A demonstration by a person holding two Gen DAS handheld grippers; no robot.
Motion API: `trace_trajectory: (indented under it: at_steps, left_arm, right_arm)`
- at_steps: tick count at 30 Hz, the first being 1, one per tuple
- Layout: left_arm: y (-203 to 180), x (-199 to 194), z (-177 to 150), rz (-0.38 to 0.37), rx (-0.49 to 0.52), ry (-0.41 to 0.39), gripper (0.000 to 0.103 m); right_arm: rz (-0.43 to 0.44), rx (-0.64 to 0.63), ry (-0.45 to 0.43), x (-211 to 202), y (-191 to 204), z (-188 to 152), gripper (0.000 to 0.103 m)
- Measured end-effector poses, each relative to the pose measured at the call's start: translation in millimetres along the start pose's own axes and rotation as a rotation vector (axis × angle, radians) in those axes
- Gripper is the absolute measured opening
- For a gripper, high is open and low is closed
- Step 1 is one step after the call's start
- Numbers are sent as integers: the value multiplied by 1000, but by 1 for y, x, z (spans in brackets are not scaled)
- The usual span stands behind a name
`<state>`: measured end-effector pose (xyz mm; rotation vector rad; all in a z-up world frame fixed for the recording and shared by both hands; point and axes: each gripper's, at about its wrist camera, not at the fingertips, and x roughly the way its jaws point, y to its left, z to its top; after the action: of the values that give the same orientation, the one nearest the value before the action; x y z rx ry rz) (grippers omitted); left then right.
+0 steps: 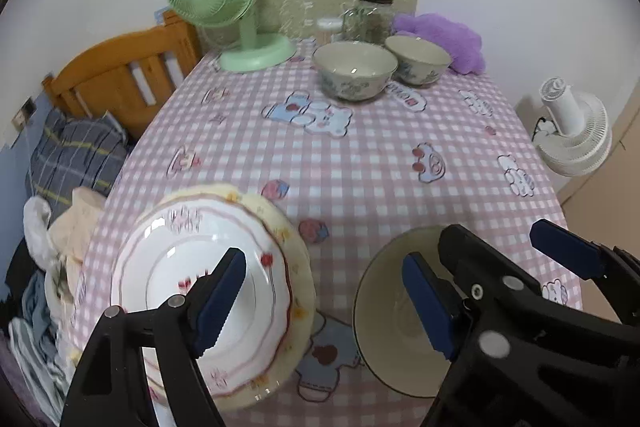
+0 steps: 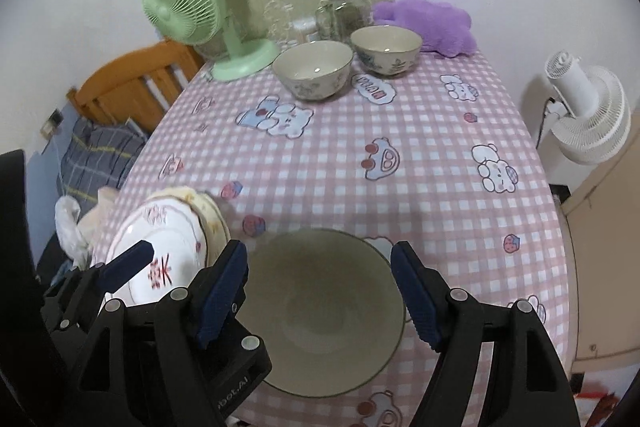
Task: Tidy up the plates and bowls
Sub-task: 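Move the right gripper to the second cream bowl and grasp its rim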
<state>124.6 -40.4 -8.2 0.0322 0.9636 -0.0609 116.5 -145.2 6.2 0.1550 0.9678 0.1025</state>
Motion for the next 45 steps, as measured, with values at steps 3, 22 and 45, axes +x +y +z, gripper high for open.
trace_trajectory:
  at_steps: [3, 22, 45]
  left_arm:
    - [2, -3, 13, -22, 24, -25, 82]
    - [0, 42, 127, 60, -45, -119, 82]
    - [1, 182, 212, 110, -79, -46, 53]
  right_arm:
    - [-20, 26, -23, -4, 5, 11, 77]
    - [-51, -1, -125, 34, -2, 131, 78]
    - [21, -24, -47, 185, -23, 230, 63]
